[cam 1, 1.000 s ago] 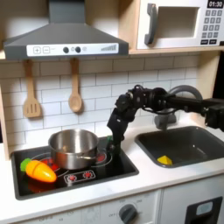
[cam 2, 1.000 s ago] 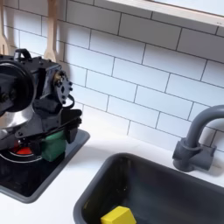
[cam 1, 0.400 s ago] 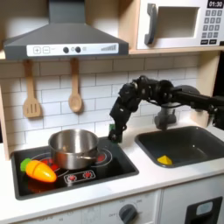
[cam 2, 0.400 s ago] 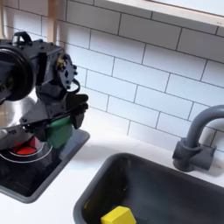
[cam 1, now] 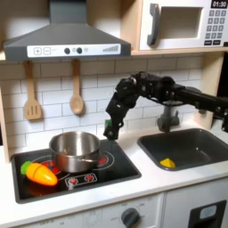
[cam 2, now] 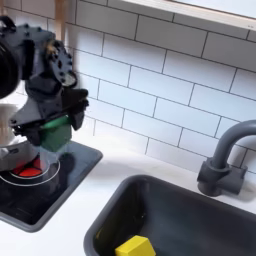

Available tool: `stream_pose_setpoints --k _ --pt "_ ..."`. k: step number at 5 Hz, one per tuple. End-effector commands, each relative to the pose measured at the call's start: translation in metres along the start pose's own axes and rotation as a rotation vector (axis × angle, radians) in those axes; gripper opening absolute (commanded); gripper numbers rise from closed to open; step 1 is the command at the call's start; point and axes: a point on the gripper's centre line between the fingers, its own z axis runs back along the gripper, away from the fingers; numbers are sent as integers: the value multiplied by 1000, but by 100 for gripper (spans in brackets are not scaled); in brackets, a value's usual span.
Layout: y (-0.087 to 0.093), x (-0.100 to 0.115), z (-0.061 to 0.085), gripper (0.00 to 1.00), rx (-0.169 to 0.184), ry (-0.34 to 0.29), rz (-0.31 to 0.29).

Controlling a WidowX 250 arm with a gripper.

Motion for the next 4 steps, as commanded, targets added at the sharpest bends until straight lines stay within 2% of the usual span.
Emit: stream_pose_setpoints --k 1,2,3,4 --pt "20 23 31 0 -33 -52 57" --pt "26 35 40 0 -36 -61 75" --pt "36 36 35 0 -18 -44 90" --pt "47 43 32 0 -17 -31 123"
